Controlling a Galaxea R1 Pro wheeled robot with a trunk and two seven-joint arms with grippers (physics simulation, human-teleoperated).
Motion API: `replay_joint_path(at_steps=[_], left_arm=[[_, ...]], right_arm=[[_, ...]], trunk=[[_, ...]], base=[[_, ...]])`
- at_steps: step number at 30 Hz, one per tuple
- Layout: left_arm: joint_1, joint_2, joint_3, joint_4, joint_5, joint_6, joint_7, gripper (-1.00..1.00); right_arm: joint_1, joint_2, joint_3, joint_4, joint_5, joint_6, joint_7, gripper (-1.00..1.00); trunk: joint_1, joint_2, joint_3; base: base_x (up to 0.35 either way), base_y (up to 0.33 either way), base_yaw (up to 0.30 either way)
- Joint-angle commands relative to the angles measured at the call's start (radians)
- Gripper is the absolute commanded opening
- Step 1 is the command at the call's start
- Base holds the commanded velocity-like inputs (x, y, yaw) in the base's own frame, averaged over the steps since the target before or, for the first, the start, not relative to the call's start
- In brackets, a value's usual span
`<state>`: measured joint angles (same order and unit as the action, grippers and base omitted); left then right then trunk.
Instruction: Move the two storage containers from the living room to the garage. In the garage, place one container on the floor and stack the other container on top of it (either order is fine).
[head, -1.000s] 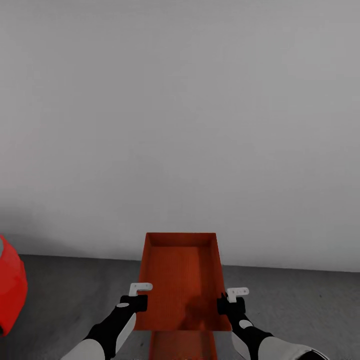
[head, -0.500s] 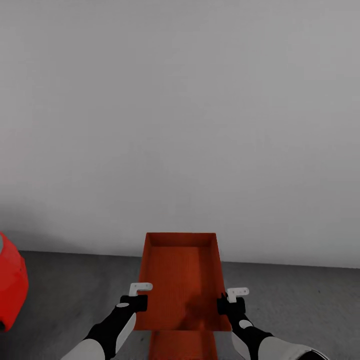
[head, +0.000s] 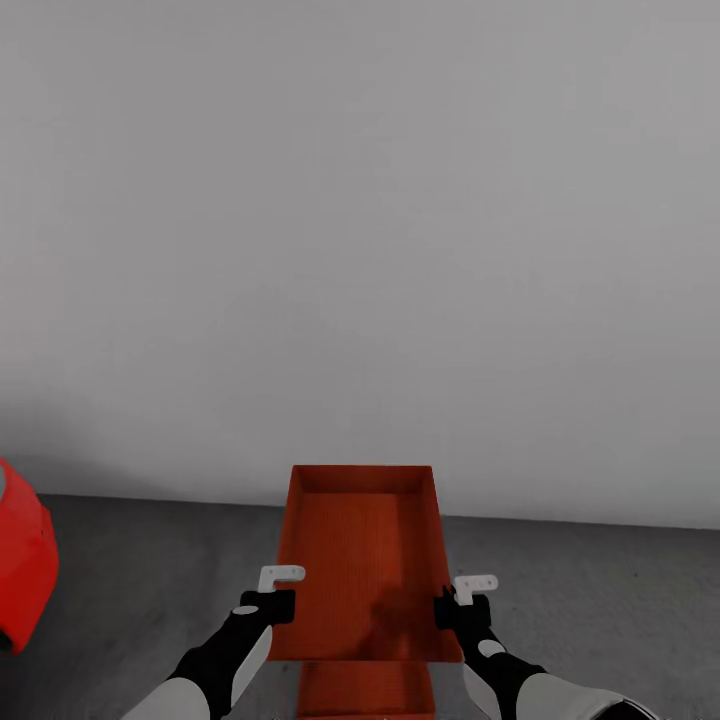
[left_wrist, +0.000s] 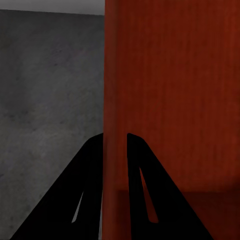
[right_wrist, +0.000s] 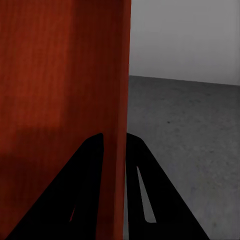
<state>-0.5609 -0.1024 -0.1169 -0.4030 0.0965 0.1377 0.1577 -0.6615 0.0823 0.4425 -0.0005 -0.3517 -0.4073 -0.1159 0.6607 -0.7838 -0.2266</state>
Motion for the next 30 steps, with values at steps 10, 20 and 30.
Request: replay_joint_path(at_steps=[10, 20, 30], left_arm=[[-0.001, -0.005, -0.009, -0.004, 0.009, 0.005, 0.013, -1.0], [-0.001, -0.005, -0.009, -0.005, 0.009, 0.005, 0.013, -1.0], [-0.001, -0.005, -0.009, -0.005, 0.009, 0.005, 0.013, -1.0]], right_arm=[[-0.001, 0.001, -0.019, 0.004, -0.027, -0.005, -0.005, -1.0], [-0.001, 0.001, -0.019, 0.004, -0.027, -0.005, -0.004, -1.0], [-0.001, 0.001, -0.019, 0.004, -0.027, -0.005, -0.004, -1.0]], trunk=[[0.0, -0.001, -0.017], [0.0, -0.001, -0.033], [0.0, -0.001, -0.049]], base=[[0.0, 0.0, 0.0], [0.0, 0.0, 0.0], [0.0, 0.0, 0.0]])
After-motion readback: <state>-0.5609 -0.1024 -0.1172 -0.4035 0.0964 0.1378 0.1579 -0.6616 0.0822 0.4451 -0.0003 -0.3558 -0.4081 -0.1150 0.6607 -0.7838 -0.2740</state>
